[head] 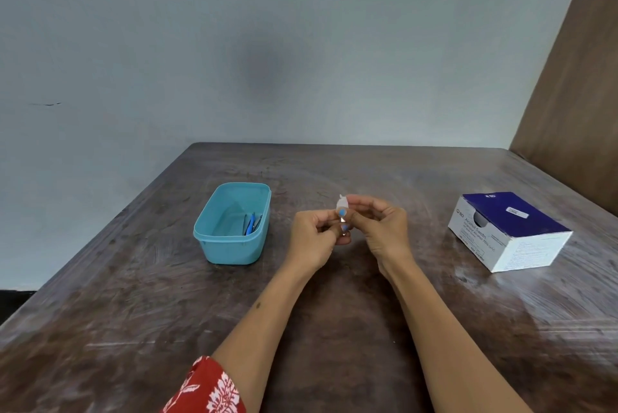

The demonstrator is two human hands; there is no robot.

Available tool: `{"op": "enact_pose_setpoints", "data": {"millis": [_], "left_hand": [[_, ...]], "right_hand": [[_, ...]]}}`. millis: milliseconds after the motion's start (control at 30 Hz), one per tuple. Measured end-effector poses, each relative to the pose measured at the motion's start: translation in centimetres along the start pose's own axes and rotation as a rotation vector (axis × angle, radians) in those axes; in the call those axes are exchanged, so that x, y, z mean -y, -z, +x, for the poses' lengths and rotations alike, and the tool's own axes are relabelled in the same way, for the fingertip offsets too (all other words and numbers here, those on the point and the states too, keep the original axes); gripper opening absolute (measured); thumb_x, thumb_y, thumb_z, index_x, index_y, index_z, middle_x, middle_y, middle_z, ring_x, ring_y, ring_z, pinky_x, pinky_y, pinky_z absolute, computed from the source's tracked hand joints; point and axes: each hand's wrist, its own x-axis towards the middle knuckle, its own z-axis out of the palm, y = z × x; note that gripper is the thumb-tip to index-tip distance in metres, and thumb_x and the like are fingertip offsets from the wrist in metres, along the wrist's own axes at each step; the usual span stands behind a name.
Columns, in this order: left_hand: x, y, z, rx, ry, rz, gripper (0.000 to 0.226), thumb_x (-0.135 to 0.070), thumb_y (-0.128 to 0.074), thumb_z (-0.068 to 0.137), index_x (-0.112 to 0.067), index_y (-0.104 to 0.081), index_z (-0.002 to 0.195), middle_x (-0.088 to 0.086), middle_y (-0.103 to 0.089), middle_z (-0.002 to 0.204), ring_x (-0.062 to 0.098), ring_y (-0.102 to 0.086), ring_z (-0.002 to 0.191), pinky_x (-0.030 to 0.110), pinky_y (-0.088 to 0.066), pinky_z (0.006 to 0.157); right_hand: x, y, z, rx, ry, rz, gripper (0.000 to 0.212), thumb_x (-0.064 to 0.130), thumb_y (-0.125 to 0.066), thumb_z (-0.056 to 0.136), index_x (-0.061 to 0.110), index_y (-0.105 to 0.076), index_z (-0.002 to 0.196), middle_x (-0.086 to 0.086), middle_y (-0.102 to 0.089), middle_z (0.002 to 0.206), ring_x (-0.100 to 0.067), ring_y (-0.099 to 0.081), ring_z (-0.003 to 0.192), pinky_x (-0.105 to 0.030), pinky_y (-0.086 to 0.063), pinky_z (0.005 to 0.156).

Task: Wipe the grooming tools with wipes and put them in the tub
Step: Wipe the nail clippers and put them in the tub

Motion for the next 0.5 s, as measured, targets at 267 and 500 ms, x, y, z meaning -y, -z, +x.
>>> {"op": "enact_pose_setpoints", "data": {"millis": [267,500], "left_hand": [[-0.21,0.18,0.14,-0.006,0.012,-0.015,0.025,0.008,-0.060,0.084,0.003,-0.065,0.108,0.009,-0.069,0.088,0.008,-0.067,0.072,0.017,-0.057,0.064],[-0.15,0.34,0.06,0.021,0.002,0.032,0.023,0.005,-0.061,0.084,-0.001,-0.068,0.105,0.001,-0.070,0.081,0.002,-0.068,0.067,0.016,-0.056,0.063]], "right_hand": [[-0.19,0.24,0.12,0.021,-0.076,0.086,0.017,-0.004,-0.068,0.078,0.012,-0.072,0.081,0.002,-0.073,0.068,-0.006,-0.067,0.064,-0.018,-0.055,0.064],[0.10,0.38,-0.09,0.037,-0.068,0.027,0.019,-0.006,-0.074,0.070,0.009,-0.071,0.080,-0.004,-0.072,0.075,-0.012,-0.066,0.065,-0.026,-0.057,0.068]]}}
